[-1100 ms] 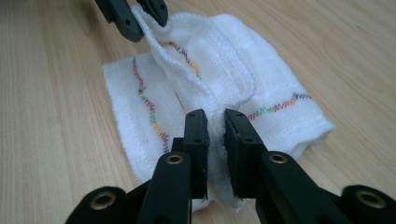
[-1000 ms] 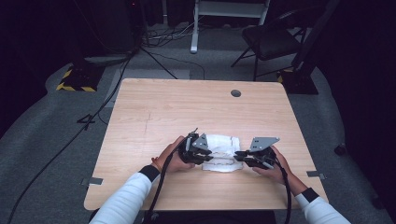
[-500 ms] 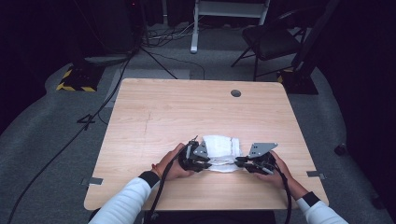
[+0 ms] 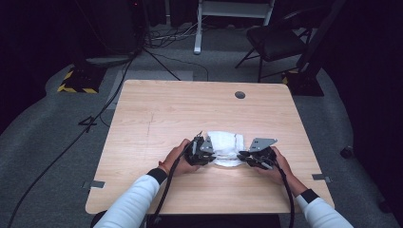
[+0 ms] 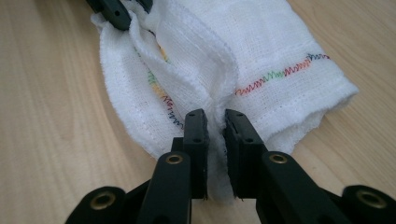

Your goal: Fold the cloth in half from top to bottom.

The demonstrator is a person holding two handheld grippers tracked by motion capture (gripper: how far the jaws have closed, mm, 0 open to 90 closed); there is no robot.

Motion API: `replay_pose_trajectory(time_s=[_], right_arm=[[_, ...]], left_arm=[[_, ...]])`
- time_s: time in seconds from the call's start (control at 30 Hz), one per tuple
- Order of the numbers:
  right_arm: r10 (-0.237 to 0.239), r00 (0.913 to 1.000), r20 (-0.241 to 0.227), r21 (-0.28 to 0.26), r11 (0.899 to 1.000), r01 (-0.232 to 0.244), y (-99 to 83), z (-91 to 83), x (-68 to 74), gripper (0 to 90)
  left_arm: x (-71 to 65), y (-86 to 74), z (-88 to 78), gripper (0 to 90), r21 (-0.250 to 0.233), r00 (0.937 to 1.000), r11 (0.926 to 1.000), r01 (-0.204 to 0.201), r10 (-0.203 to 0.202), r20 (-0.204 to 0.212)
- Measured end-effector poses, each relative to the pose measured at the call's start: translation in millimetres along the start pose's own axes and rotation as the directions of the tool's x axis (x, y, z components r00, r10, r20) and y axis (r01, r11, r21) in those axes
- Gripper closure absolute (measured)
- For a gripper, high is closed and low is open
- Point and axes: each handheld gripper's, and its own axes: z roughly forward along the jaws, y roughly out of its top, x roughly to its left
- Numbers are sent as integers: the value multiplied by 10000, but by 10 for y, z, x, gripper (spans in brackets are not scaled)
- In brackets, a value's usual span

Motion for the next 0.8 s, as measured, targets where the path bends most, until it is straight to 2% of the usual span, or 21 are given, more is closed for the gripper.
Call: replay_pose_trajectory(time_s=[0.1,0.23,0.33,0.53,0.67,0.8], right_arm=[[64,9999,134,-39,10000,-63,16,34,-45,794],[-8,9999,107,-22,10000,8,13,8,-31,774],[-121,9999,-40,-62,9999,121,-7,-47,3,742],[-217,9986,-489,-199,9996,208,-52,-166,75,723],[-339,9974,-633,-111,9994,332,-89,-194,136,708],[-189,9980,-604,-136,9997,181,-141,-199,176,707]], left_arm=[[39,3,13,771,-81,9998,9998,202,-202,-43],[-8,-10,-10,719,-103,9999,9998,150,-150,-81],[-65,-15,-42,672,-58,9999,9999,100,-101,-132],[-172,-59,-135,638,-161,9998,9999,45,-48,-174],[-224,-101,-187,628,-246,10000,9997,-25,27,75],[-282,-154,-227,605,-328,9995,9994,-111,121,302]])
